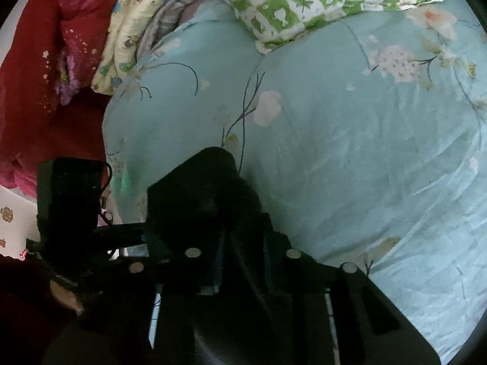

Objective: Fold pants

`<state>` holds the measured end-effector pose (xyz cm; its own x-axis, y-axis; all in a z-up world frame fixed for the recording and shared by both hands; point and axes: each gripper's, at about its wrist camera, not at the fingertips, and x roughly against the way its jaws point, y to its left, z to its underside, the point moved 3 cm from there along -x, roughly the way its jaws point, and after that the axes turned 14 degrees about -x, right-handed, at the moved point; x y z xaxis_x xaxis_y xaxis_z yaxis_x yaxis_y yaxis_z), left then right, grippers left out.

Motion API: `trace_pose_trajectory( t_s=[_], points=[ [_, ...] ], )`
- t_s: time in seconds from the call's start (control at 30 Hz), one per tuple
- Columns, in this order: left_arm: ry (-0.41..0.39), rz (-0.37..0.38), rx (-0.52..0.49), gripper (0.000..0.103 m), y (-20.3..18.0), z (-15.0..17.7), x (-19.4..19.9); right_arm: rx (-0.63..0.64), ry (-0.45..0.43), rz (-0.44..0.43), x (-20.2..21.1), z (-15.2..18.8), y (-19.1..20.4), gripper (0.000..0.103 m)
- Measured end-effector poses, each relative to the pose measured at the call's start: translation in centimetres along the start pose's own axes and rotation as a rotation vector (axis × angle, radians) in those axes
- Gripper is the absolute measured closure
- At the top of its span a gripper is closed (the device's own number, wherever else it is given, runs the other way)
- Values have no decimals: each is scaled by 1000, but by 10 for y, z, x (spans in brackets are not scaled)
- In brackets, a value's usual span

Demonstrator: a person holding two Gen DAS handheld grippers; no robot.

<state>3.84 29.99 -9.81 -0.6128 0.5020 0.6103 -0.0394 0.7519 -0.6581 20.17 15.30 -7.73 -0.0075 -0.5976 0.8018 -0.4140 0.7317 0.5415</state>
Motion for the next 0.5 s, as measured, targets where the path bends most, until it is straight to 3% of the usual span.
trace_pose_trajectory(
  t_s=[0.03,0.23,0.5],
  points=[
    [-5,8,-6,59,-2,-2,1,-7,-18,-2,5,1,0,88],
    [-33,64,-118,63,-49,-11,16,-29,-158,-68,57,17,3,91],
    [-51,178,-360,63,-156,-7,33,-69,-367,-108,148,66,3,91]
  ],
)
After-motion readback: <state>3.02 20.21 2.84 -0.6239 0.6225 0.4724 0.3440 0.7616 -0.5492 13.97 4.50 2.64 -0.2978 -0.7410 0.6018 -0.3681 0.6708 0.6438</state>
